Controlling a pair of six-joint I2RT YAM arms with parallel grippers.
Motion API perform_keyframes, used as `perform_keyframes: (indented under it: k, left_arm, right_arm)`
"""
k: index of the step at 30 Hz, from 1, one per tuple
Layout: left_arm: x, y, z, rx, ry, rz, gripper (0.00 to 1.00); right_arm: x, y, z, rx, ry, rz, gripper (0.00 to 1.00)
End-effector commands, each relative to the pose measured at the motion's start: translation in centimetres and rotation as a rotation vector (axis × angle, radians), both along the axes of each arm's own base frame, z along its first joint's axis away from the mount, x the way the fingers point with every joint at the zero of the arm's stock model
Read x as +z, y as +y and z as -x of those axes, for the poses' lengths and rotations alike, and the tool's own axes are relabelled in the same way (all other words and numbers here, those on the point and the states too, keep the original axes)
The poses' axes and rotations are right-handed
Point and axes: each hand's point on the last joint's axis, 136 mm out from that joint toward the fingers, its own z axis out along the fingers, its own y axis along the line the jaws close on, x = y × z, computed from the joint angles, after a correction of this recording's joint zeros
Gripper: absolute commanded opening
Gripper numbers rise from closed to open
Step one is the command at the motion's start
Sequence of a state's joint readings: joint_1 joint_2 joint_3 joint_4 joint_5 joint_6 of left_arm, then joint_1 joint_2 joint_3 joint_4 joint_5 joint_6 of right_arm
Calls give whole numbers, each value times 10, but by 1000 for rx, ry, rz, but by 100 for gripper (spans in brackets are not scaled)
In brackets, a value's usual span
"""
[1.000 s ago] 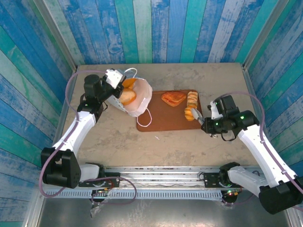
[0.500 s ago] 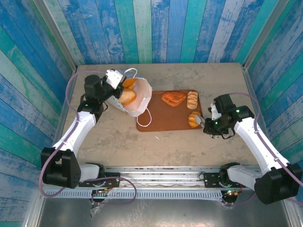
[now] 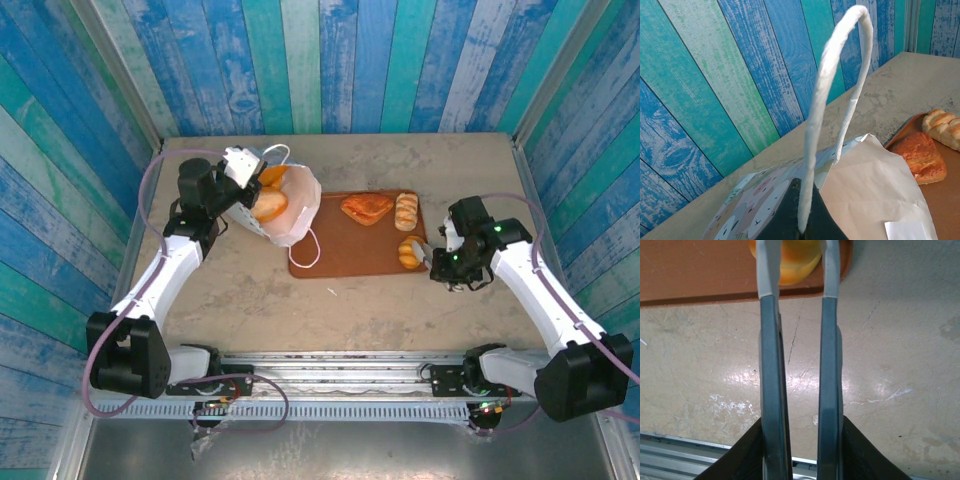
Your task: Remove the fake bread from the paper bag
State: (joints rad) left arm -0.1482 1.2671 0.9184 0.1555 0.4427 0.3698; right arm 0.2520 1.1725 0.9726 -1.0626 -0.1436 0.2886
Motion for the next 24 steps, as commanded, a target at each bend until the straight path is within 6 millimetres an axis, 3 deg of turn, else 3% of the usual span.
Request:
perform_keyframes:
  k: [1,15,24]
  left_arm:
    - [22,2,6,5,-73,0,0]
    - [21,2,6,4,-72,-8,0]
    - [17,1,6,0,-67,-11,0]
  right_arm:
    - [12,-1,-9,-6,-39,-2,39]
    - [29,-1,-11,-11,-82,-11,45]
    - [65,23,-16,23,-175,-161,45]
